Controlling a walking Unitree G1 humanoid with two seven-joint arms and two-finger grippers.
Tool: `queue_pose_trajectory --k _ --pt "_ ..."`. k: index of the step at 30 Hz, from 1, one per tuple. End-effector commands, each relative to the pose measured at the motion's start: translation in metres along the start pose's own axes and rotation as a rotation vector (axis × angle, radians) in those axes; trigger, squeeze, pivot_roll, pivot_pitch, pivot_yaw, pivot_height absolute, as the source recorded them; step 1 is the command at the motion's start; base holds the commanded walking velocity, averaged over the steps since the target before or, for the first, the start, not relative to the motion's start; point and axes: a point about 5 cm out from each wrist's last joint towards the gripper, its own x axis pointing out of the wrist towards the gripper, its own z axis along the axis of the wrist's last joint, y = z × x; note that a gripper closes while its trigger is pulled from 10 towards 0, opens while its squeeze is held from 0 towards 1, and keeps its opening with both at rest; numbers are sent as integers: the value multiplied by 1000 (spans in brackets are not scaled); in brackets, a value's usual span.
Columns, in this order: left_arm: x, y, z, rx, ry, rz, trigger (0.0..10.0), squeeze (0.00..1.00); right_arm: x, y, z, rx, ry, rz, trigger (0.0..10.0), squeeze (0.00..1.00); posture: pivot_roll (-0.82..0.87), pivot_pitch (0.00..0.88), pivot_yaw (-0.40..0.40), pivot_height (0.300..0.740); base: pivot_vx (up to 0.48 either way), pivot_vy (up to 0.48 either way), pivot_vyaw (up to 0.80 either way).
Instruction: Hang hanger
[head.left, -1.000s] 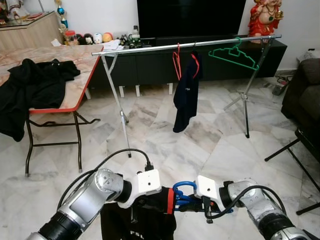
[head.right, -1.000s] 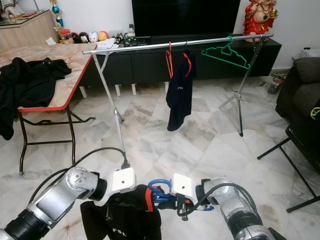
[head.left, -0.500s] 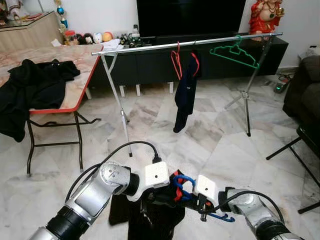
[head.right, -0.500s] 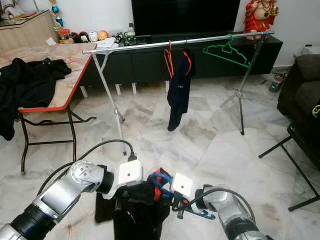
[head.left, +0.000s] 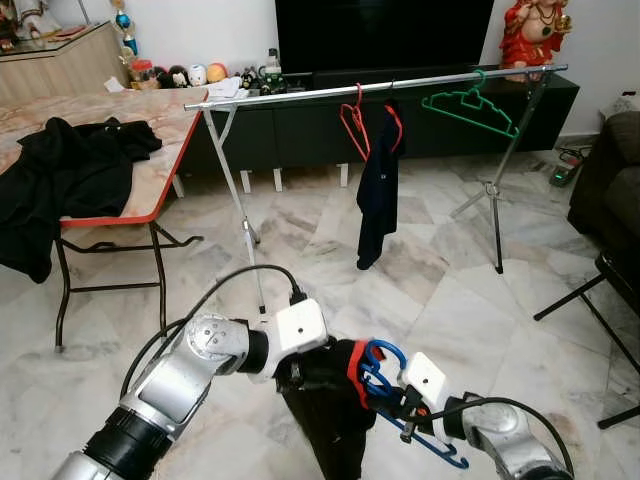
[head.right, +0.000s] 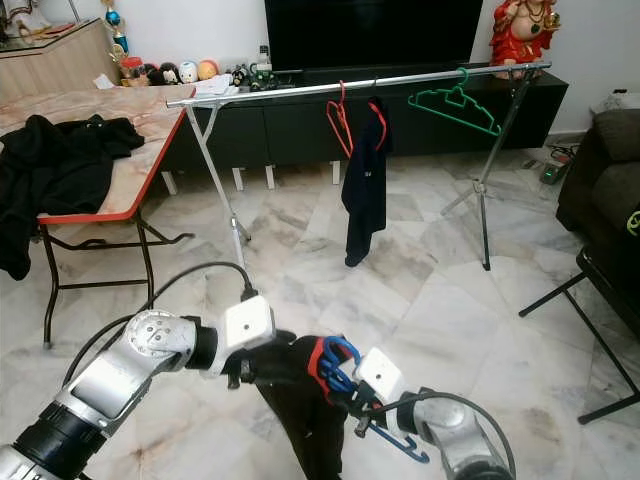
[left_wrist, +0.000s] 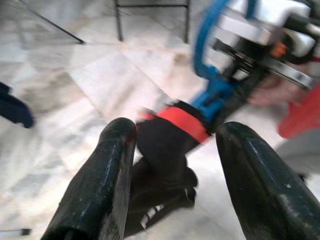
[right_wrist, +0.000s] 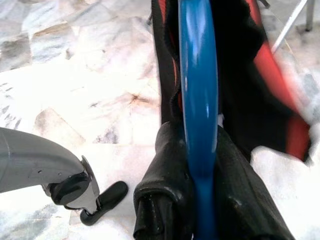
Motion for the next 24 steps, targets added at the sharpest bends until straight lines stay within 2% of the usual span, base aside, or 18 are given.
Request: queue_pose_trajectory --k 1,2,3,10,14,16,18,21,23,24 --pt "-2 13 2 -2 -11 116 10000 1000 -1 -8 17 -17 -84 -45 0 0 -24 13 59 740 0 0 0" --pt "-2 15 1 -6 -12 140 10000 1000 -1 -8 17 -16 -87 -53 0 0 -24 13 59 740 0 0 0" --pt "-2 15 1 -11 -20 152 10000 0 -2 -10 20 -10 -103 -70 0 0 -32 14 53 740 0 0 0" --pt "-2 10 -9 -54 -19 213 10000 0 -4 -16 28 3 -154 -122 0 0 -31 20 46 740 0 0 0" --pt "-6 19 -23 -111 17 390 10000 0 -7 -28 39 34 -215 -254 0 0 -33 21 41 740 0 0 0" --pt "-7 20 -29 -130 32 429 10000 0 -7 -32 41 57 -217 -298 0 0 -33 21 40 740 0 0 0" --pt "-6 17 -37 -153 59 459 10000 0 -7 -35 43 73 -218 -337 0 0 -32 21 39 740 0 0 0" --pt "-1 6 -49 -168 102 426 10000 0 -5 -36 51 104 -264 -341 0 0 -33 21 37 740 0 0 0" --pt "10 -4 -65 -241 146 482 10000 0 0 -32 68 107 -328 -294 0 0 -38 21 35 740 0 0 0" --pt "12 -5 -67 -251 150 493 10000 0 0 -32 70 105 -332 -290 0 0 -38 21 35 740 0 0 0"
